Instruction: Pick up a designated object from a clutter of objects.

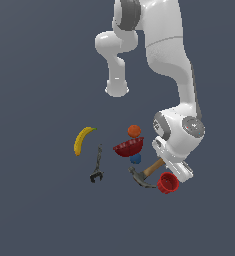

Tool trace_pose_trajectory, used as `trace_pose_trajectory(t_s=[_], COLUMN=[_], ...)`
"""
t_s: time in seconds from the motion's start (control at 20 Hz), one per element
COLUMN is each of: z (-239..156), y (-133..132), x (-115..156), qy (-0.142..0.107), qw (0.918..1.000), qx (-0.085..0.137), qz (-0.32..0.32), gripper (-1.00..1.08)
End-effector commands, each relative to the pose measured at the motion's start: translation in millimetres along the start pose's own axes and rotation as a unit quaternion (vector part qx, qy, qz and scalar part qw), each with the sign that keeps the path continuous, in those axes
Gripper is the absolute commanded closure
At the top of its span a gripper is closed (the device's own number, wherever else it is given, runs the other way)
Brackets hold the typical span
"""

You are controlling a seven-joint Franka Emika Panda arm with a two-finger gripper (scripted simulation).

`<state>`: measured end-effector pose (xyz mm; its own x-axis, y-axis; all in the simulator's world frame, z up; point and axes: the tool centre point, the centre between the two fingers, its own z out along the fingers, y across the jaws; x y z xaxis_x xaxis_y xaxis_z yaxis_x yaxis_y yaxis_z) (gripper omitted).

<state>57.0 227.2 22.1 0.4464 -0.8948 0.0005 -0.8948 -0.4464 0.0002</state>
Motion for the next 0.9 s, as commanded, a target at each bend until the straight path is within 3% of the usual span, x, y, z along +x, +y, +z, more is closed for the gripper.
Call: trace_pose_trajectory(t_s=[0.0, 0.45, 0.85], z=[5.4, -2.5, -23.8], y=[-0.4, 2.2, 20.2], x=[0.5, 2.3, 23.0], qy=[0.0, 0.0, 0.0], qw=[1.0, 1.0, 1.0], qx=[0.0, 0.0, 0.0], qz=[0.001, 0.0, 0.0], gripper=[1.08, 1.08, 1.08])
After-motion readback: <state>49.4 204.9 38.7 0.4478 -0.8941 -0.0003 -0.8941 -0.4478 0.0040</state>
